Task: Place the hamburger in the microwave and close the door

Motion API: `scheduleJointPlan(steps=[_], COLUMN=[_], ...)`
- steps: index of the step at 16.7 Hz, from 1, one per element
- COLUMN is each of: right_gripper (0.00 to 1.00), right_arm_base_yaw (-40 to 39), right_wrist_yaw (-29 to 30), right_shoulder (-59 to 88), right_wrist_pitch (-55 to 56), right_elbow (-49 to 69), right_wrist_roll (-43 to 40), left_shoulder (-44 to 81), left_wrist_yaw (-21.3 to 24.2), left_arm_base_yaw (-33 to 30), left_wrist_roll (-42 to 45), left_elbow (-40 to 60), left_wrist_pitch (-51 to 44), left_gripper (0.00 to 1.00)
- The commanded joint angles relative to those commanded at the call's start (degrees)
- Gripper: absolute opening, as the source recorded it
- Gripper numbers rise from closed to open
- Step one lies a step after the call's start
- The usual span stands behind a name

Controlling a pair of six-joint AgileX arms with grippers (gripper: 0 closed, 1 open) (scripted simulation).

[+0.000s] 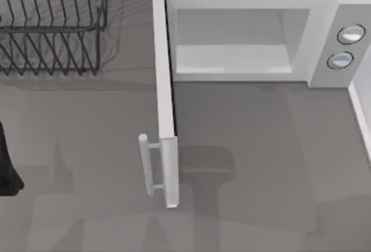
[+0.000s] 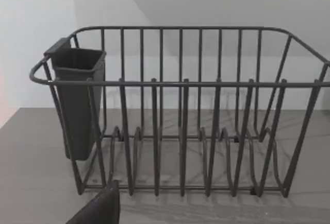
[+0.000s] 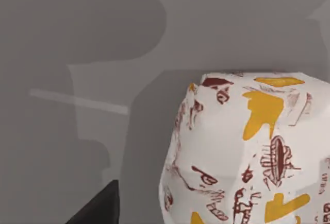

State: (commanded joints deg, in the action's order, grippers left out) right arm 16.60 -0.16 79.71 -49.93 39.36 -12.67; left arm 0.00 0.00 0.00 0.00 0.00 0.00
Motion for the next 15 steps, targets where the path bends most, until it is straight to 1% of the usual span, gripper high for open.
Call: scheduleJointPlan(steps=[5, 7, 11, 15], right_gripper=[1.0, 1.0, 1.0, 0.7], right_arm_base_yaw=[-0.1, -0.1, -0.1, -0.1], right_wrist_yaw=[0.0, 0.0, 0.0, 0.0], right_shoulder=[6.8, 8.2, 8.3, 8.3], right_wrist_pitch=[14.0, 16.2, 16.4, 16.4], right_elbow=[-6.6, -7.9, -8.0, -8.0], right_wrist_roll=[0.2, 0.2, 0.2, 0.2], left_shoulder=[0.0, 0.0, 0.0, 0.0], left_wrist_yaw=[0.0, 0.0, 0.0, 0.0], left_arm_base_yaw=[0.0, 0.0, 0.0, 0.0], left_wrist_roll=[0.0, 0.0, 0.0, 0.0], left_elbow=[0.0, 0.0, 0.0, 0.0], left_wrist_pitch=[0.0, 0.0, 0.0, 0.0], left_gripper=[1.0, 1.0, 1.0, 1.0])
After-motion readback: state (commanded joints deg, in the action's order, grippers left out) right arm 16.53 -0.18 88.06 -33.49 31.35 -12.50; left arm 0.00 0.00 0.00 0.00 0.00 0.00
